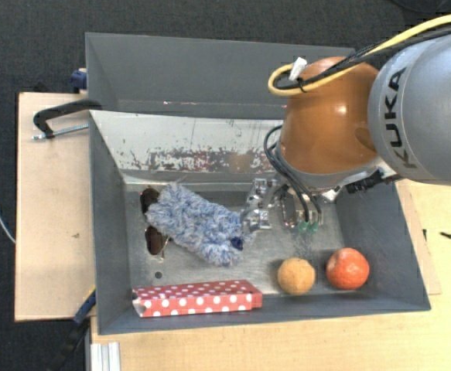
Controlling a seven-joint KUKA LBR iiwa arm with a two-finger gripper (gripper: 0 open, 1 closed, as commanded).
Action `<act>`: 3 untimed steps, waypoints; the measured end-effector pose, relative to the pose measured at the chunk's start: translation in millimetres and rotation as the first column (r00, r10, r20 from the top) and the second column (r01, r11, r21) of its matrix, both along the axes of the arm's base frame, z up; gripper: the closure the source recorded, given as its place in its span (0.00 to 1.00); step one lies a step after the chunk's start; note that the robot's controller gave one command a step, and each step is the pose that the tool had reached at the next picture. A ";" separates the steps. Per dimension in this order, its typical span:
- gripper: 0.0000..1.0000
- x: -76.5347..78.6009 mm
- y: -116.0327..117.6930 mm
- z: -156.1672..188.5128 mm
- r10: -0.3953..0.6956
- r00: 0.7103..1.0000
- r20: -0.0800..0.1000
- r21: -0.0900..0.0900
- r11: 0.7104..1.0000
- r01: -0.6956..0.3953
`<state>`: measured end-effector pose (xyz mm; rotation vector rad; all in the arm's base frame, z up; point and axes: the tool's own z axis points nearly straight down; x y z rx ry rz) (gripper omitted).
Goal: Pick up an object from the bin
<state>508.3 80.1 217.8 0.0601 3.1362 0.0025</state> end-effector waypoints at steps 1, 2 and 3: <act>1.00 -0.1 0.0 -0.1 0.000 1.000 0.000 0.000 1.000 0.000; 0.00 57.5 39.6 -112.0 0.017 1.000 -0.001 0.000 1.000 -0.017; 1.00 57.5 39.6 -111.9 0.017 1.000 -0.002 0.000 1.000 -0.017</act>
Offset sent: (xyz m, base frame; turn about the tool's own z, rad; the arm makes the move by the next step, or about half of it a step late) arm 0.0568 0.0384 -0.1127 -0.0158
